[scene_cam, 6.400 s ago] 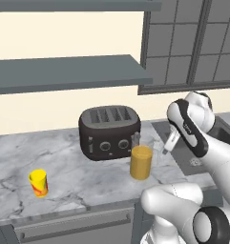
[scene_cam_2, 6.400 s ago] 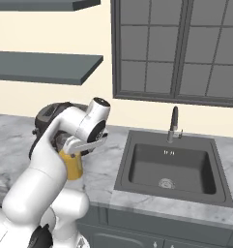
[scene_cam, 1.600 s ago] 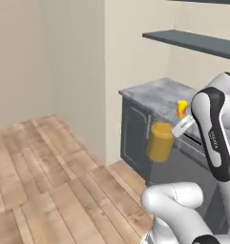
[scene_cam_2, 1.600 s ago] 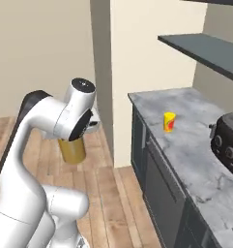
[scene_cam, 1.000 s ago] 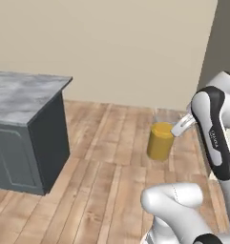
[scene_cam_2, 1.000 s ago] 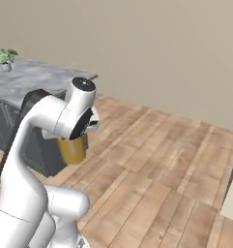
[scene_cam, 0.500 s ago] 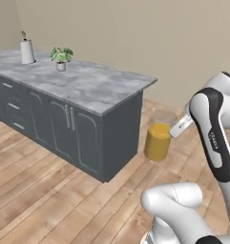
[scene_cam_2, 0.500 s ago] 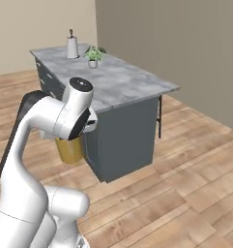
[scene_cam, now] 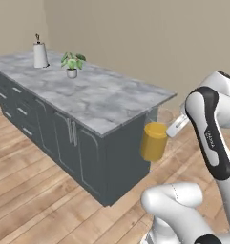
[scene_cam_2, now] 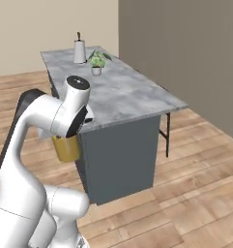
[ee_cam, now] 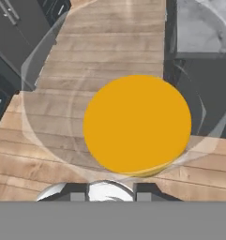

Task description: Place the pitcher and cup on the dining counter for serving.

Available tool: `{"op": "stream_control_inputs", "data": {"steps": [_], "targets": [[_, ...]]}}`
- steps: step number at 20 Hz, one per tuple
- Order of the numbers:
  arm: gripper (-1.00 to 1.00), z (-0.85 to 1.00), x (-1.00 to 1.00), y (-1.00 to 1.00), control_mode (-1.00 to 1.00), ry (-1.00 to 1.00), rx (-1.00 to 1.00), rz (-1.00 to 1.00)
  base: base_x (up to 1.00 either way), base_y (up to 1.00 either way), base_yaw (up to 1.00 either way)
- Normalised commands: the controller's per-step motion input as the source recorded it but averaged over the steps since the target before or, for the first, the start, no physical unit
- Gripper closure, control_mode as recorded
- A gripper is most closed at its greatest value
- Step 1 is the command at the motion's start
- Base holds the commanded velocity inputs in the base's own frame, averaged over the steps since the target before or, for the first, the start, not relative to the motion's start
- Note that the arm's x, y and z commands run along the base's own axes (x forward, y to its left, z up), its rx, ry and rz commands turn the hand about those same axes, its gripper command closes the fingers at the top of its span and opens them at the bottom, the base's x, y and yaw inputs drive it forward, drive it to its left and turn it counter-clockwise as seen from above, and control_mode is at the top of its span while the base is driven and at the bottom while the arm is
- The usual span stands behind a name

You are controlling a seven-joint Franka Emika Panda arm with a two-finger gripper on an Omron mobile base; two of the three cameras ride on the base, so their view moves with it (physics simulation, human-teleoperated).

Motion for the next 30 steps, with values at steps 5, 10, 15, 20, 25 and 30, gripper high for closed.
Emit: {"op": "stream_control_inputs", "data": {"steps": [5, 10, 15, 20, 25, 30], "targets": [[1.0, 0.0, 0.0, 0.0, 1.0, 0.0, 0.0, 0.0, 1.0, -0.8, 0.25], [1.0, 0.0, 0.0, 0.0, 1.0, 0.0, 0.0, 0.0, 1.0, -0.5, 0.21], [1.0, 0.0, 0.0, 0.0, 1.0, 0.0, 0.0, 0.0, 0.95, -0.35, 0.29], [1.0, 0.01, 0.8, 0.07, -1.0, 0.0, 0.0, 0.15, 0.19, 0.0, 0.05], [1.0, 0.0, 1.0, 0.19, -1.0, 0.01, 0.0, 0.12, 0.0, 0.0, 0.0], [1.0, 0.0, 1.0, 0.5, -1.0, 0.08, -0.02, 0.0, 0.0, 0.0, 0.0]]}}
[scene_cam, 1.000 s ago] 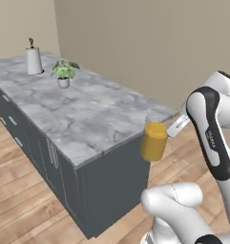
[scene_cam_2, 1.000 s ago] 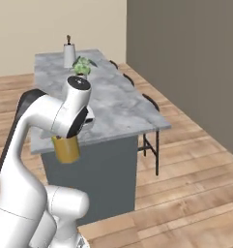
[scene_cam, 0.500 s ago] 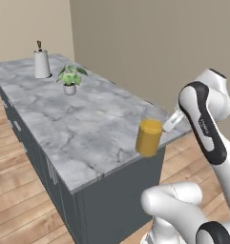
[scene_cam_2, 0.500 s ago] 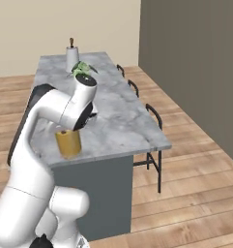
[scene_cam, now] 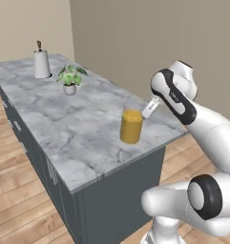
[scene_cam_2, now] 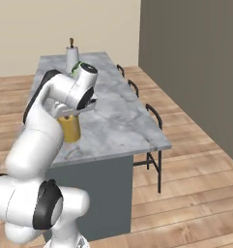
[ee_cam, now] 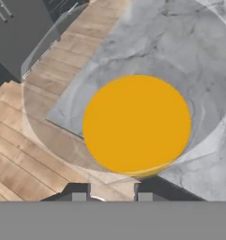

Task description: Place the pitcher and cup on the dining counter for serving.

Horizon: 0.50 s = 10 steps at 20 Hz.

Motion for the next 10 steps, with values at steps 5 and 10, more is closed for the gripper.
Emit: {"op": "stream_control_inputs", "data": {"steps": [5, 10], "targets": [[1.0, -0.06, 1.0, 0.61, -1.0, 0.09, -0.02, 0.0, 0.0, 0.0, 0.0], [1.0, -0.56, 0.7, 0.29, -1.0, 0.05, 0.0, -0.01, 0.0, 0.0, 0.0]]}}
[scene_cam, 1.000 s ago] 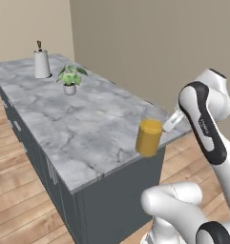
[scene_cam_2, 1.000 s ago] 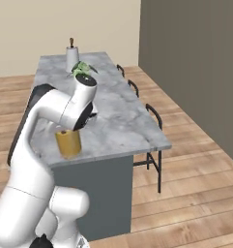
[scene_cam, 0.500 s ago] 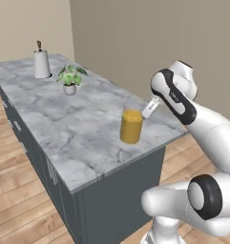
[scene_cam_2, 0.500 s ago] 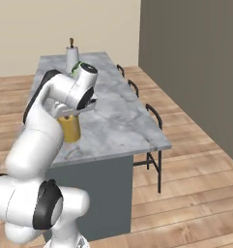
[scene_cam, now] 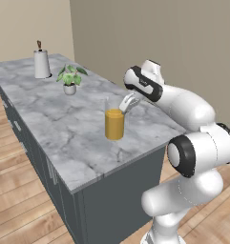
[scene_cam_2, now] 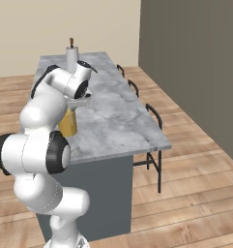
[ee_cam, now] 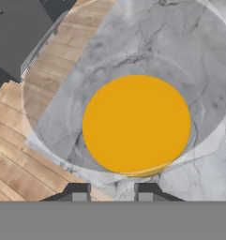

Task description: Place the pitcher and cup on the dining counter for serving.

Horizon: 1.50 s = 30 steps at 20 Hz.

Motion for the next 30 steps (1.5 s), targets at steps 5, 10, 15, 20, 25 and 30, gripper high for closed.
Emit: {"op": "stream_control_inputs", "data": {"steps": [5, 10, 15, 20, 25, 30], "targets": [[1.0, -0.88, 0.34, 0.01, -1.0, 0.0, 0.02, -0.03, 0.0, 0.0, 0.0], [1.0, -0.75, 0.24, 0.0, -1.0, -0.01, 0.01, -0.02, 0.0, 0.0, 0.0], [1.0, -0.46, 0.18, 0.02, -1.0, -0.06, 0.0, 0.0, 0.0, 0.0, 0.0], [1.0, -0.24, 0.23, 0.08, -1.0, -0.1, 0.0, 0.0, 0.0, 0.0, 0.0], [1.0, -0.11, 0.2, 0.13, -1.0, -0.06, 0.0, 0.0, 0.0, 0.0, 0.0], [-1.0, 0.0, 0.0, 0.1, -1.0, -0.01, -0.01, 0.0, 0.0, 0.0, 0.0]]}}
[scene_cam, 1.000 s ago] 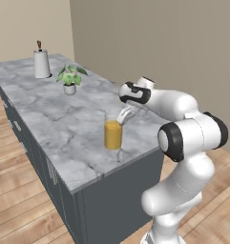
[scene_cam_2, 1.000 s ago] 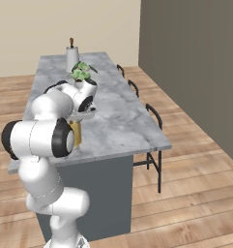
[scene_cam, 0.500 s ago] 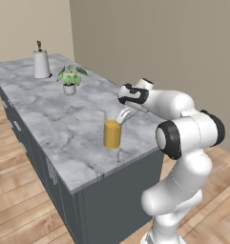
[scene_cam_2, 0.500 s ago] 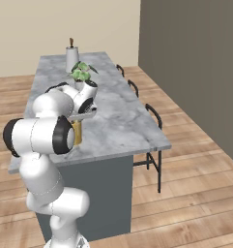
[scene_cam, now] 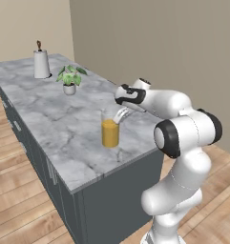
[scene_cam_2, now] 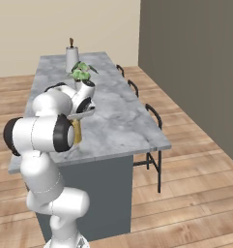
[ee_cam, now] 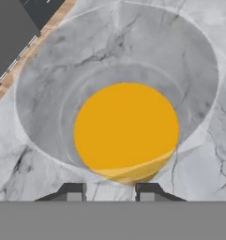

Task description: Place the pitcher and cup on the dining counter for serving.

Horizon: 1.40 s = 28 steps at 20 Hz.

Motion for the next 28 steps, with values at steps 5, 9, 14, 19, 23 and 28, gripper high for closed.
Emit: {"op": "stream_control_inputs", "data": {"steps": [5, 9, 14, 19, 23, 28], "targets": [[-1.0, 0.01, 0.0, 0.02, -1.0, 0.0, 0.0, 0.0, 0.0, 0.0, 0.0], [-1.0, 0.24, -0.19, 0.0, -1.0, -0.04, 0.0, 0.0, 0.0, 0.0, 0.0], [-1.0, 0.41, -0.42, 0.0, -1.0, -0.1, 0.0, 0.0, 0.0, 0.0, 0.0], [-1.0, 0.46, -0.86, -0.07, -1.0, -0.09, 0.0, -0.01, 0.0, 0.0, 0.0], [-1.0, 0.43, -1.0, -0.1, -1.0, -0.08, 0.0, -0.05, 0.0, 0.0, 0.0], [-1.0, 0.36, -1.0, -0.16, -1.0, -0.05, 0.0, -0.13, 0.0, 0.0, 0.0]]}}
